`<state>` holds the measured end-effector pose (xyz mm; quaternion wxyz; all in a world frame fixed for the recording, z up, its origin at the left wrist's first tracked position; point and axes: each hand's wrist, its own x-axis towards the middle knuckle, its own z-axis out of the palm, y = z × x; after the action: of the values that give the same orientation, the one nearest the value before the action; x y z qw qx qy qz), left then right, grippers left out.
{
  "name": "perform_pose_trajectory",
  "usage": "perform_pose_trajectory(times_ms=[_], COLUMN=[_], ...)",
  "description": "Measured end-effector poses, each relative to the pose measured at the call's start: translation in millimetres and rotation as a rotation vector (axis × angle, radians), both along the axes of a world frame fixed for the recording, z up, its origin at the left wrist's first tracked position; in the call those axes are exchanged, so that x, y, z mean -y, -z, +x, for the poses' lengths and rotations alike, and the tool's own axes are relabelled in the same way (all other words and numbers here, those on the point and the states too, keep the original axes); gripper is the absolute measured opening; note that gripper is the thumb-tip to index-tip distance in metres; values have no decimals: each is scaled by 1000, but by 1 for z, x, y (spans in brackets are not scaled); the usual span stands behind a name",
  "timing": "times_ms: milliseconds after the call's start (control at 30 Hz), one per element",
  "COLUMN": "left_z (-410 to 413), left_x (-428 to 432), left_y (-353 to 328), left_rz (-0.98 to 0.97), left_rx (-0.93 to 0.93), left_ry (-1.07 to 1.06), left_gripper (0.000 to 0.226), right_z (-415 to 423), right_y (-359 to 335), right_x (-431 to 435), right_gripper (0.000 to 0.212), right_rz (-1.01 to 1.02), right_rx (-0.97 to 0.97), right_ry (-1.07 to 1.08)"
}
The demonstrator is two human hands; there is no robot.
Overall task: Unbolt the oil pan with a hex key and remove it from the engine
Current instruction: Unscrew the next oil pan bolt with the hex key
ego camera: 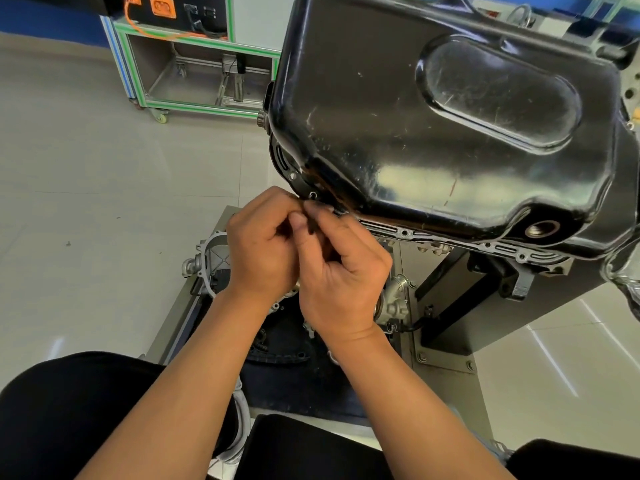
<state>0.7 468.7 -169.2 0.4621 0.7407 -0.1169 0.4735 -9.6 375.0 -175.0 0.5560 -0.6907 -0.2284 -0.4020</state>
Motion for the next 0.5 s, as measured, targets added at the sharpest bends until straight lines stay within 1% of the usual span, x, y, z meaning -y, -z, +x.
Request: perform_pose_trajectory(times_ms=[100, 167, 200, 267, 333, 400, 500], left_z=[3, 1, 0, -3, -4, -2, 3], left_x=[-2, -3, -3, -3, -3, -3, -2], left_y=[-1, -2, -3, -3, -3, -3, -3], left_rz=[-38, -13, 12, 54, 56, 41, -5], left_rx=[6, -8, -13, -2, 14, 26, 25], left_ry=[17, 50, 60, 88, 104, 49, -36], left_gripper=[22, 11, 8, 15, 19, 23, 22], right_z=[-2, -1, -1, 0, -1, -1, -2], right_y=[-2, -3, -3, -1, 0, 0, -2], right_x=[-1, -1, 0, 1, 1, 0, 1], right_gripper=[18, 18, 18, 18, 20, 20, 18], right_rz=[0, 4, 4, 2, -4, 0, -3], right_rx=[6, 6, 4, -5, -11, -7, 12], right_ry=[-9, -13, -11, -8, -9, -15, -16])
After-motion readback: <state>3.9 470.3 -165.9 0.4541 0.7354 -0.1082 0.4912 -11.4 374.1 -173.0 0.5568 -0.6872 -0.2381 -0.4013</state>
